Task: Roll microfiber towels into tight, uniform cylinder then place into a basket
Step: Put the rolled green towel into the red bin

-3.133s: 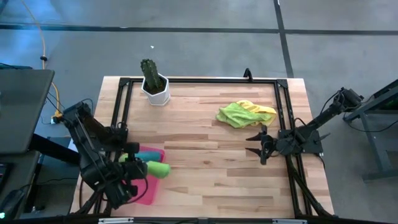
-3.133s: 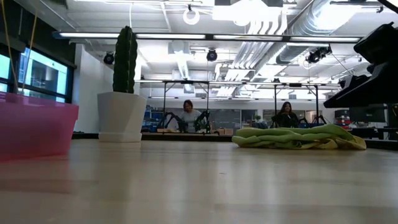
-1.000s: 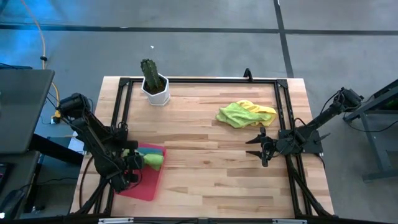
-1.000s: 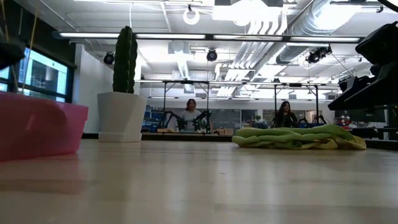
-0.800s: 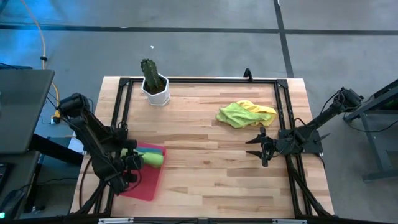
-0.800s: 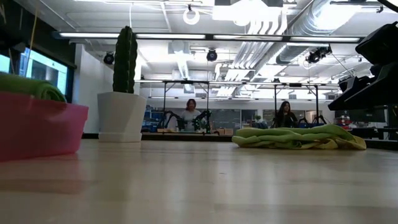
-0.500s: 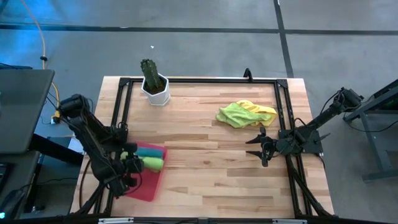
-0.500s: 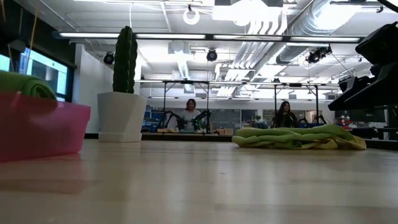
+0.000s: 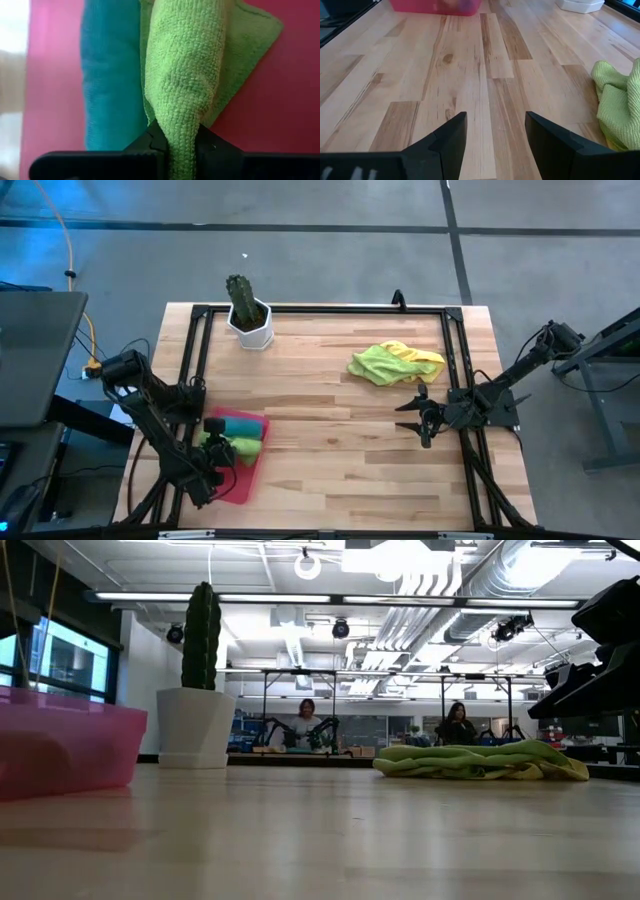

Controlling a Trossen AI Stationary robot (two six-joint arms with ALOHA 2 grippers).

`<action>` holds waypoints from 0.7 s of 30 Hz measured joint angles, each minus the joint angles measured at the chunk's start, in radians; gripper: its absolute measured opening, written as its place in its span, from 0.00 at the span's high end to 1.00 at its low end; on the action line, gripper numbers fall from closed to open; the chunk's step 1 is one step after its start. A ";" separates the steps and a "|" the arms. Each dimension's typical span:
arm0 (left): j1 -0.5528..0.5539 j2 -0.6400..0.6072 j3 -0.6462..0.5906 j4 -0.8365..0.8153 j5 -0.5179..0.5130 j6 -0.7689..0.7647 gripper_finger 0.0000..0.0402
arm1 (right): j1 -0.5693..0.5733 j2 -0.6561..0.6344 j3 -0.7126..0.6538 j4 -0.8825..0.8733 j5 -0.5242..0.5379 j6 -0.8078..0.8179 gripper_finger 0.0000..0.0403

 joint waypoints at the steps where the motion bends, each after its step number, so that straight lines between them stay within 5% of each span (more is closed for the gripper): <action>1: -0.002 0.000 0.000 0.002 0.009 0.000 0.96 | 0.000 0.000 0.000 0.000 0.000 0.000 0.52; 21: 0.050 0.000 0.000 0.039 0.129 -0.072 0.80 | 0.000 0.000 0.000 0.000 0.000 0.000 0.52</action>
